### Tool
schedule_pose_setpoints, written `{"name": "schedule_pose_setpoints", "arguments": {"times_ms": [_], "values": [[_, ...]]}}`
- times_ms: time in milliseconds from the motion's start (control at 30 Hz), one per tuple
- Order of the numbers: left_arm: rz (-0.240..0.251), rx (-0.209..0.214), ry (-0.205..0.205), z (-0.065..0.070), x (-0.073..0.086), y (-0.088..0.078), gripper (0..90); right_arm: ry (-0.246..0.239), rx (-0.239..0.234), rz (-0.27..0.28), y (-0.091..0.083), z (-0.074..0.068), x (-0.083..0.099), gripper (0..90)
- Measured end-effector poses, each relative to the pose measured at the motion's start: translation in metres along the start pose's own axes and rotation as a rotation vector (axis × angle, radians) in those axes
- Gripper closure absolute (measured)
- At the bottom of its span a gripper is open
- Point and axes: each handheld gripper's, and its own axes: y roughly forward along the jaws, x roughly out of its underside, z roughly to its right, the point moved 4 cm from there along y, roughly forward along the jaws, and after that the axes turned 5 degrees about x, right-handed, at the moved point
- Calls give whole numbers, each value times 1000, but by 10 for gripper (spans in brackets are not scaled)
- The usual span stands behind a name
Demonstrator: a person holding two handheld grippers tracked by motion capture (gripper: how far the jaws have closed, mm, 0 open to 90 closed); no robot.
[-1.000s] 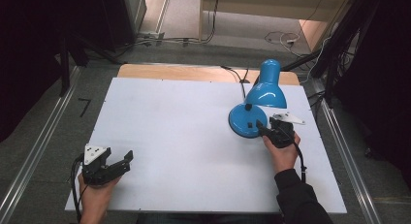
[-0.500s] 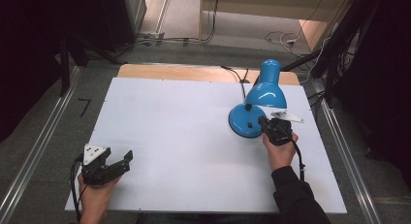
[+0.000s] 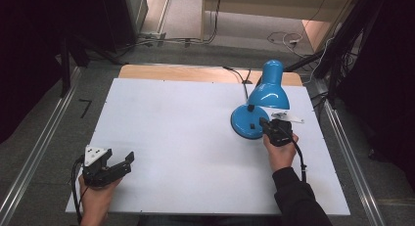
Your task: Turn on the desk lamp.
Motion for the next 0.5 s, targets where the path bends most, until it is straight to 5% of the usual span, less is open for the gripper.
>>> {"name": "schedule_pose_setpoints", "arguments": {"times_ms": [500], "values": [[0, 1, 0, 0, 0, 0, 217, -4, -16, -18, 9, -8, 5, 875]]}}
